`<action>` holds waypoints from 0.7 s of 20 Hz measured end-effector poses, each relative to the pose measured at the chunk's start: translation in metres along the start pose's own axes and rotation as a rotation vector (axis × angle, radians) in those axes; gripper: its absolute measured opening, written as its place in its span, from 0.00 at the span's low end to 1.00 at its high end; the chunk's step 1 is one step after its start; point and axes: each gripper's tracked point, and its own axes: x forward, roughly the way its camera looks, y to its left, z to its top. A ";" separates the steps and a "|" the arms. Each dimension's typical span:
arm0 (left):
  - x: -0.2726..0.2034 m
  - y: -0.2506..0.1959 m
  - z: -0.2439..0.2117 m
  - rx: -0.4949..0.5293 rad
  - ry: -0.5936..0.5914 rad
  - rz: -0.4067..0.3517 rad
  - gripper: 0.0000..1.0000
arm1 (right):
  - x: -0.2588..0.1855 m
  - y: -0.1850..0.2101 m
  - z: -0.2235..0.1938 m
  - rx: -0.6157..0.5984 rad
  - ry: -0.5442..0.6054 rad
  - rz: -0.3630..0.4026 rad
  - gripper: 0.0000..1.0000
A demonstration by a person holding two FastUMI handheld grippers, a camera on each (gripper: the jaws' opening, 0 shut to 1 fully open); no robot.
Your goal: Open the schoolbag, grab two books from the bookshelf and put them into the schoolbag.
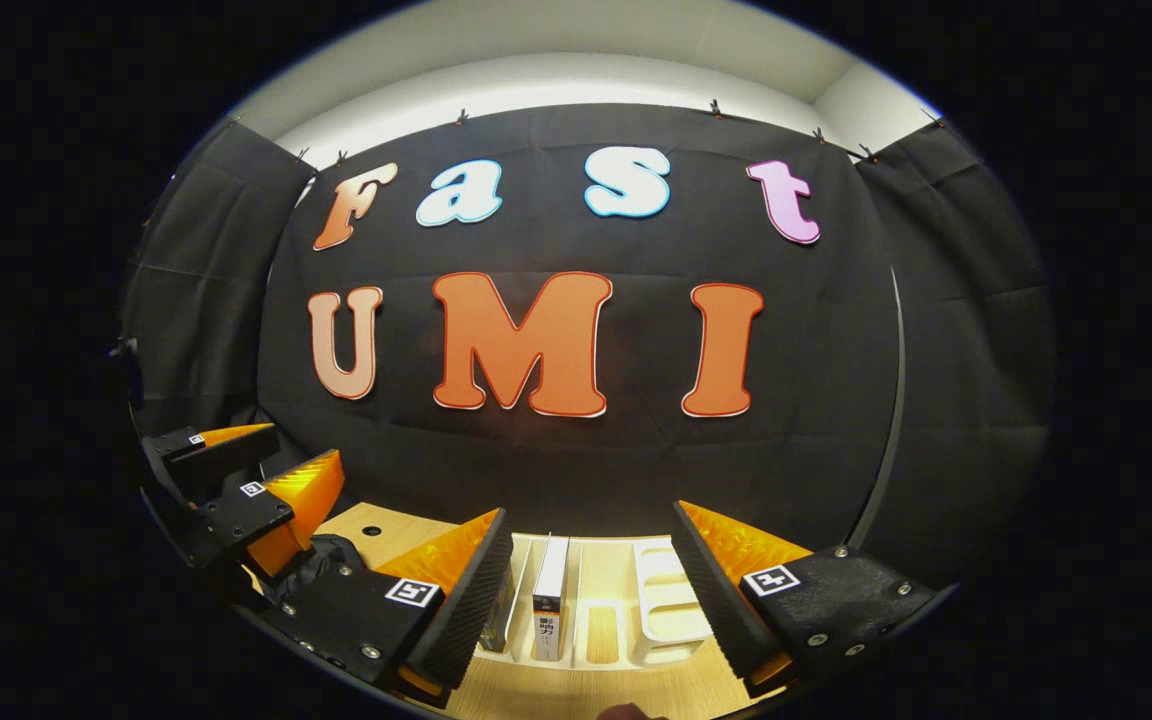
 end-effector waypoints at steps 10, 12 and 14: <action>0.003 0.014 -0.009 0.078 -0.016 -0.053 0.93 | 0.004 0.003 0.010 -0.041 -0.015 -0.046 0.94; 0.002 0.015 -0.020 0.104 0.003 -0.026 0.93 | 0.010 -0.003 0.012 -0.052 -0.027 -0.030 0.94; -0.001 0.020 -0.035 0.142 0.048 0.015 0.93 | 0.018 -0.012 0.014 -0.035 -0.033 -0.017 0.94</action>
